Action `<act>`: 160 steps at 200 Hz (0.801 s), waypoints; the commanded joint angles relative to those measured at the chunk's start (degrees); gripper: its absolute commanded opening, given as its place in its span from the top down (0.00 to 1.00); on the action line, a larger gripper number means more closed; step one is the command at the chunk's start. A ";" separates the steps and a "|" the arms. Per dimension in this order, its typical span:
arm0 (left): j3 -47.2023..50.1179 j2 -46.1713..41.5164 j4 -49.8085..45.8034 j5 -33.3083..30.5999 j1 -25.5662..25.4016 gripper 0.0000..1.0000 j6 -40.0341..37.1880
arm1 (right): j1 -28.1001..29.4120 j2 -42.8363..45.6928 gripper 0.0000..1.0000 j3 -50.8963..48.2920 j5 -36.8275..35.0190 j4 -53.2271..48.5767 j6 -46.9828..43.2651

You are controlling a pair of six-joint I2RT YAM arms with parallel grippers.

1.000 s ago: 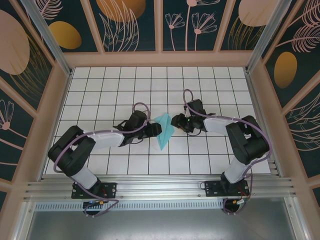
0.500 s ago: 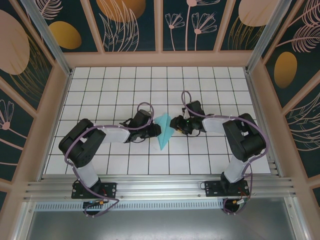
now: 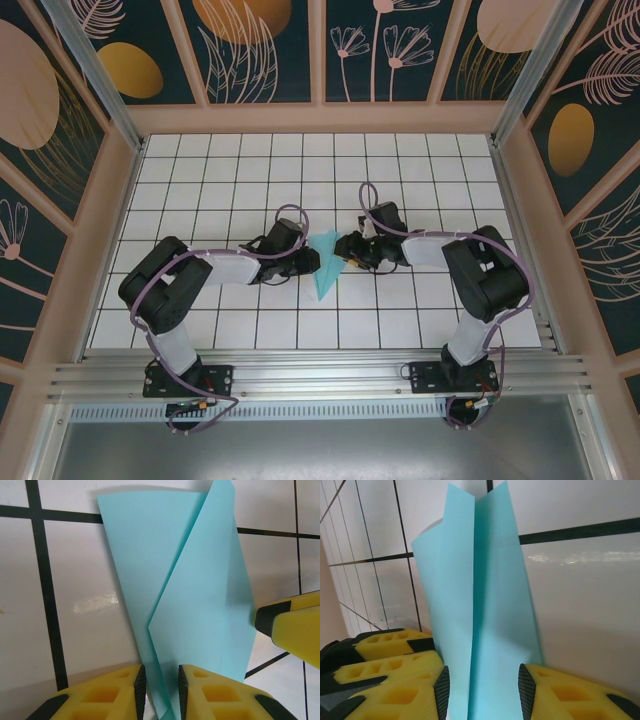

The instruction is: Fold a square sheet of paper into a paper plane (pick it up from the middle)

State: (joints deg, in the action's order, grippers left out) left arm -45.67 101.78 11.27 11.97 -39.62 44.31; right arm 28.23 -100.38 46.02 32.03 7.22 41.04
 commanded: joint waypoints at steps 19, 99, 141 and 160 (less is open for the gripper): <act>0.56 3.33 -3.22 2.39 -0.64 0.74 -1.53 | 0.30 0.75 0.56 2.27 -4.21 -4.33 -2.51; -0.30 4.14 -3.71 2.18 -0.64 0.75 -1.90 | -0.16 -3.59 0.55 4.49 -5.00 -7.43 -4.56; -0.21 3.87 -3.81 2.00 -0.62 0.75 -1.98 | 2.79 -4.24 0.60 3.84 -2.35 -5.86 -3.93; -0.21 3.97 -3.69 2.51 -0.64 0.75 -2.02 | 3.59 -3.94 0.61 2.86 -1.06 -3.41 -2.19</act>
State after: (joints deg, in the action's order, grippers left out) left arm -46.22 102.10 10.26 12.03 -39.42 43.48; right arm 28.97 -102.52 49.89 27.20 2.24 37.47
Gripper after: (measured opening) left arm 0.252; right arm 0.394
